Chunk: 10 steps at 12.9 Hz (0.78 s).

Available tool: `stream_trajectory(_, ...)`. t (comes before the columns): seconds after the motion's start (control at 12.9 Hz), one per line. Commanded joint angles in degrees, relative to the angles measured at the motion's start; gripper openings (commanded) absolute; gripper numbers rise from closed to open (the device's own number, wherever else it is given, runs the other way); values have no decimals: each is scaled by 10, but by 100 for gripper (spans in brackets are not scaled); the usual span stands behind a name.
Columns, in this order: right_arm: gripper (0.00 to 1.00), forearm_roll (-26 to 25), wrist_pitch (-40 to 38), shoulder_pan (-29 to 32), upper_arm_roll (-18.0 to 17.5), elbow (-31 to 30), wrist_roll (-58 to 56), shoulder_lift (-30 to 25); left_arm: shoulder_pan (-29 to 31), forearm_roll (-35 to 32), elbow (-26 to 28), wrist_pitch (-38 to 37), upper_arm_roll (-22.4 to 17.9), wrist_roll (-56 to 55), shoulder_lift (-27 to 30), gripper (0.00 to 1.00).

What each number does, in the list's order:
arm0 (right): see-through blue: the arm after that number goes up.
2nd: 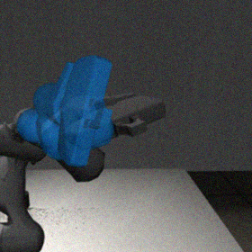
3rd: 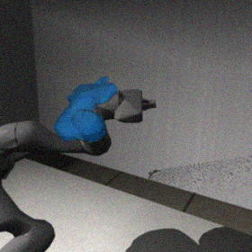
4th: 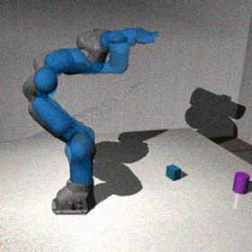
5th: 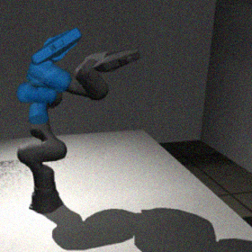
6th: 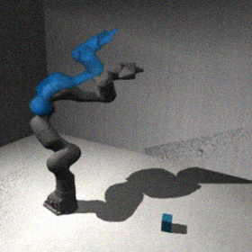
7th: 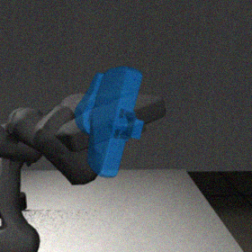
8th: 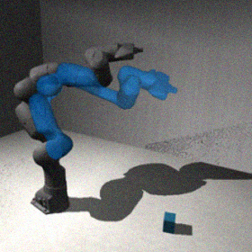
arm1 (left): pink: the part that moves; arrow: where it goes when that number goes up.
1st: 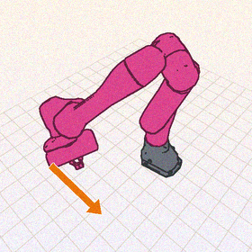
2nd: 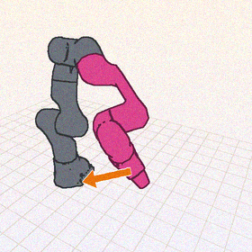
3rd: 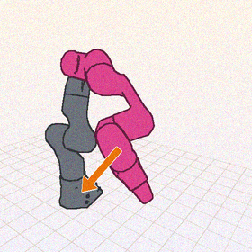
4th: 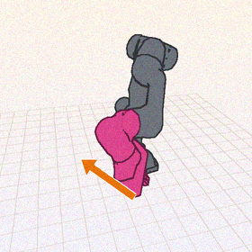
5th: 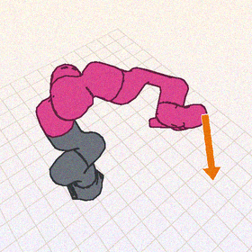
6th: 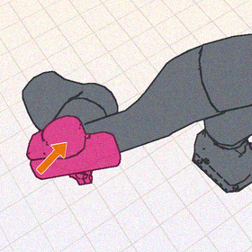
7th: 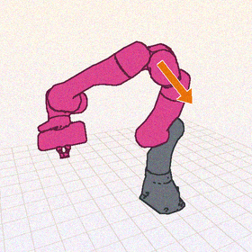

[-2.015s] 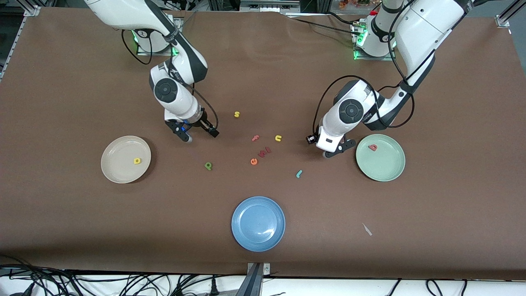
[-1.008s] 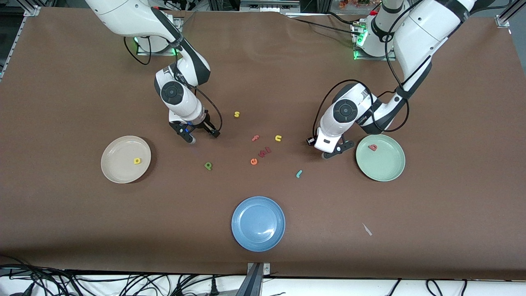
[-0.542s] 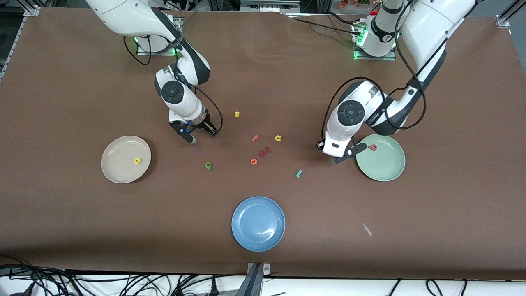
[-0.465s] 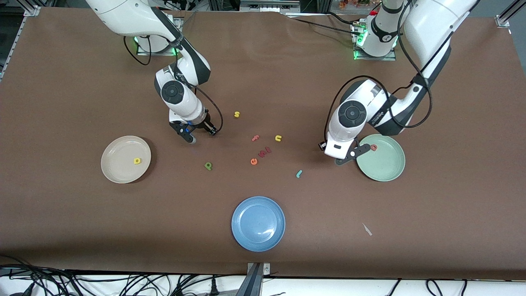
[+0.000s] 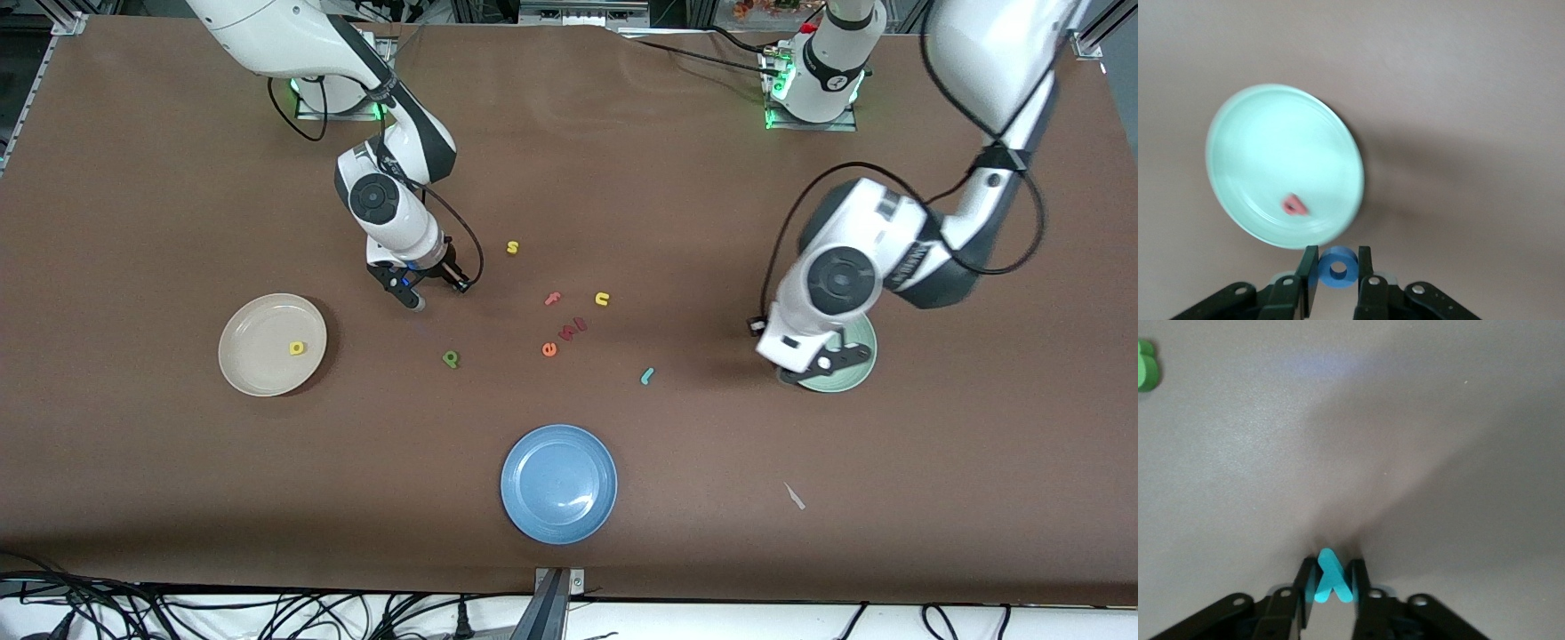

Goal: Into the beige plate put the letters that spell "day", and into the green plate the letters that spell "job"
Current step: 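Carry the blue o to the green plate while the right gripper carries cyan y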

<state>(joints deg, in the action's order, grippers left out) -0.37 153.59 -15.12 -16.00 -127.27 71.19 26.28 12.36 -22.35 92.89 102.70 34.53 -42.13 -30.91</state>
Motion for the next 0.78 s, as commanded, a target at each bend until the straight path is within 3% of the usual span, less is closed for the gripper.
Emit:
stream_trajectory(0.0,11,-21,9,-10,2,3,11,17,52,13,-2,-14,3,112,7,5)
stream_trajectory(0.23,1,-23,8,-10,2,4,9,17,114,13,1,0,2,250,-17,6)
stream_trajectory(0.39,0,-35,-20,-8,11,19,1,10,134,13,10,25,2,260,-38,5)
stream_trajectory(0.7,0,-61,-150,-8,45,61,-92,-24,152,5,27,86,-1,256,-89,6)
